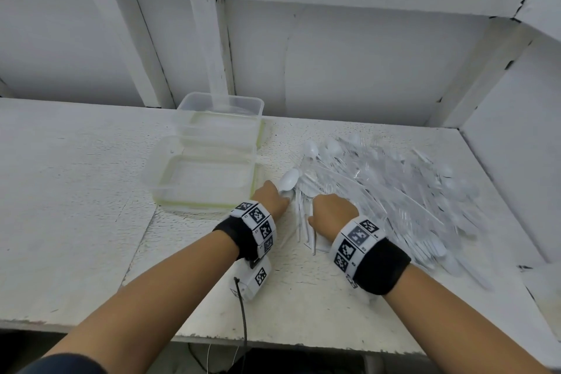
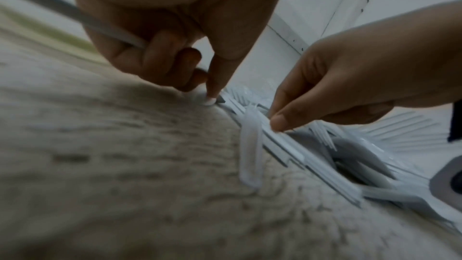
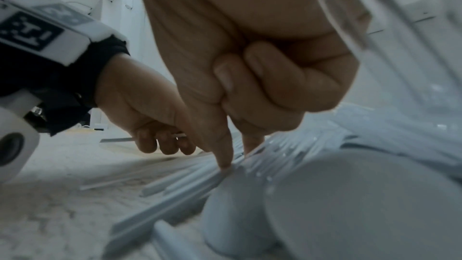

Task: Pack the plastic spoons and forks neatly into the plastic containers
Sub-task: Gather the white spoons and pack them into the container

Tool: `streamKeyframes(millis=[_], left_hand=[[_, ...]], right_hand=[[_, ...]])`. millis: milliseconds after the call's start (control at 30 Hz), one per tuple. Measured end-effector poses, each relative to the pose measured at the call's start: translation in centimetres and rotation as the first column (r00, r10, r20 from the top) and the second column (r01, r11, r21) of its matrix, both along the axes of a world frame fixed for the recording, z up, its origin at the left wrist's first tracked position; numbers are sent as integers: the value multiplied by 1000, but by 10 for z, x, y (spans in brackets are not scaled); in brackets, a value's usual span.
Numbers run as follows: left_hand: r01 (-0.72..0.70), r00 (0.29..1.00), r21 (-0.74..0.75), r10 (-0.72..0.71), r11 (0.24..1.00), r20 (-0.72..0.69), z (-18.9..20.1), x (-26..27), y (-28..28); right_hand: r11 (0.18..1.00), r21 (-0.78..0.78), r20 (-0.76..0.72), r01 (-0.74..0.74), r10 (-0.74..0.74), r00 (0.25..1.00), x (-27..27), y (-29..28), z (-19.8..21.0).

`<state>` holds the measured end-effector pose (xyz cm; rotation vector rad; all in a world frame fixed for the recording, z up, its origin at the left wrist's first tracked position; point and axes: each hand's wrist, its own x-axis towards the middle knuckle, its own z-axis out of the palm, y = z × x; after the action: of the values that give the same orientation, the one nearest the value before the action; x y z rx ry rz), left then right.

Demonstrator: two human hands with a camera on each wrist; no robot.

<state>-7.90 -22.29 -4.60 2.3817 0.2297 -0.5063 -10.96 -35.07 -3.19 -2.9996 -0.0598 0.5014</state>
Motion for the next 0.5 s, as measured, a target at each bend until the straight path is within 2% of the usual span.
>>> streamKeyframes(millis=[133,233,367,433,500], left_hand=[[26,1000,11,-26,1000,-9,3,-1,2],[81,996,-40,-79,996,37,7,-3,6],[93,987,-50,-86,994,136,25,-10,16],[112,974,-21,-106,993,199,37,-13,21],[125,955,7,-122,992,269,50,-15,26]], right_hand=[[995,85,-49,58,-54,997,1,1,7],[980,162,-74,115,-104,992,0,0,14],[892,362,-168,270,-223,960,0,-3,22],[884,366,-177,292,-242,954,3,-4,22],[930,290,-121,227,-199,972,5,-4,20]])
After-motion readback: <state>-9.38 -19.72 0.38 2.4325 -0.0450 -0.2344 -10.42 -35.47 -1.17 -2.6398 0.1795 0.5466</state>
